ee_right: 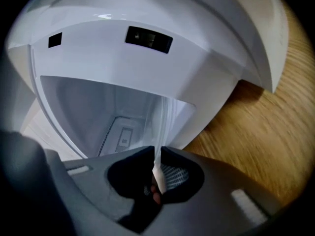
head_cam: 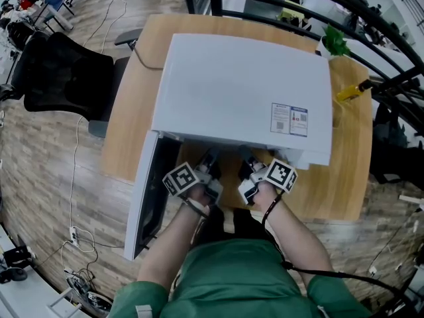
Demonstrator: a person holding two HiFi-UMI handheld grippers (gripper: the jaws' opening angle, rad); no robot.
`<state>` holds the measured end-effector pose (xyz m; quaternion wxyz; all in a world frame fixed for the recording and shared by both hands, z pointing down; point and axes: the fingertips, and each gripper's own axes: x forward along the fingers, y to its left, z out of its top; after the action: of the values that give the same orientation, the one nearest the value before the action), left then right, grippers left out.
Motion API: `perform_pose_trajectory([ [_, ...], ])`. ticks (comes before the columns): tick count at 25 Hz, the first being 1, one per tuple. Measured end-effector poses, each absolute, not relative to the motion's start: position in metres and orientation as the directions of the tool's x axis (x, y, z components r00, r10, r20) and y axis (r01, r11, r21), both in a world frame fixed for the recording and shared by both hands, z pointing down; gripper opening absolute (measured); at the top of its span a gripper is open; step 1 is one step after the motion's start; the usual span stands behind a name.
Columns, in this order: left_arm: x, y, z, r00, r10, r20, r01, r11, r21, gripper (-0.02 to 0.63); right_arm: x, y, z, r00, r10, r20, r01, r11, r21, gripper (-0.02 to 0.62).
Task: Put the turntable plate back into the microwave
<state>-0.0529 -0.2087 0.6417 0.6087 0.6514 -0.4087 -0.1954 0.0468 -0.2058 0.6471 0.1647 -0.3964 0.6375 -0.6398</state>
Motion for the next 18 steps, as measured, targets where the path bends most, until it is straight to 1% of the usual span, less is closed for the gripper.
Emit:
perform_pose_trajectory([
  [8, -0.056, -0.212, 0.643, 0.574, -0.783, 0.241, -0.277, 0.091, 0.957, 0.048, 0.044, -0.207, 0.647, -0.633, -0.713, 0.301, -0.298, -0.135, -0.945, 0.044],
  [13, -0.058, -0.213, 0.642, 0.559, -0.795, 0.236, -0.258, 0.103, 0.96, 0.044, 0.042, -0.203, 0.643, -0.631, -0.714, 0.303, -0.299, -0.137, -0.944, 0.061],
  [18, -0.059, -0.216, 0.643, 0.55, -0.802, 0.235, -0.253, 0.109, 0.961, 0.041, 0.027, -0.2, 0.644, -0.652, -0.69, 0.313, -0.302, -0.142, -0.943, 0.06],
])
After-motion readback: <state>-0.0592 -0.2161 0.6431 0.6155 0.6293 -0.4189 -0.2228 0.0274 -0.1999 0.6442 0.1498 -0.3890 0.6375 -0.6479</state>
